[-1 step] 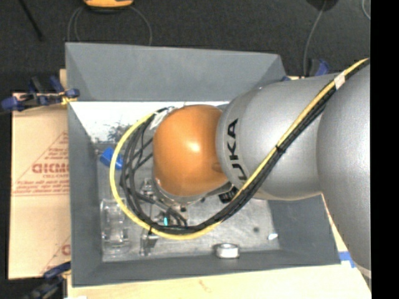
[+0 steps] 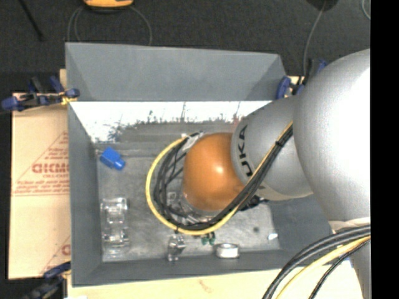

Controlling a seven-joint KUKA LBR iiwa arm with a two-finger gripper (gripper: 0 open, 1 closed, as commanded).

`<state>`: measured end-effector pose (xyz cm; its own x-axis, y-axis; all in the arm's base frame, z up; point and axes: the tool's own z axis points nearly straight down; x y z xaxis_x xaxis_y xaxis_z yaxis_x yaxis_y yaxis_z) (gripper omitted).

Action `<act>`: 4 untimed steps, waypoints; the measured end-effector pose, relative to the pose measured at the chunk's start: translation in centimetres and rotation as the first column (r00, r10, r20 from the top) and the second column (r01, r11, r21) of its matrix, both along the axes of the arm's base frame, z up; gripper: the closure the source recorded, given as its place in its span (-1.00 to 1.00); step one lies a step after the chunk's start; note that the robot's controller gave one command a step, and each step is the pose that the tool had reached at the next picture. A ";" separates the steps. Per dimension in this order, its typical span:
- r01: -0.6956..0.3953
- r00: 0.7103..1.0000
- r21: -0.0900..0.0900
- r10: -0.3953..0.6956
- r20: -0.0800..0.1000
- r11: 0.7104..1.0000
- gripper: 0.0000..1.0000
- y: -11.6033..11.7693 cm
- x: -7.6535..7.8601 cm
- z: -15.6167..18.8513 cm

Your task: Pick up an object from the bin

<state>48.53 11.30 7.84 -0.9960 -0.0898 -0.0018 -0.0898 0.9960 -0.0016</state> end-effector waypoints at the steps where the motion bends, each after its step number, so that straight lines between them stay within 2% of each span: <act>1: 0.129 0.992 0.009 -0.129 0.007 0.992 -1.00 -5.5 3.5 -0.5; 2: 0.229 0.973 0.000 -0.229 0.004 0.973 -1.00 -17.2 -1.0 0.1; 3: 0.157 0.988 -0.001 -0.157 0.000 0.988 -1.00 -14.5 8.3 -0.5; 4: 0.114 0.993 0.003 -0.114 0.000 0.993 -1.00 -10.0 15.3 2.3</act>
Offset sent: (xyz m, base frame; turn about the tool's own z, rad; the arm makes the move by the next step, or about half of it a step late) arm 0.0312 -0.0565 -0.0084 0.1263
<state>63.88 1.30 10.13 -0.9997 0.0246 -0.0025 0.0246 0.9997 0.0013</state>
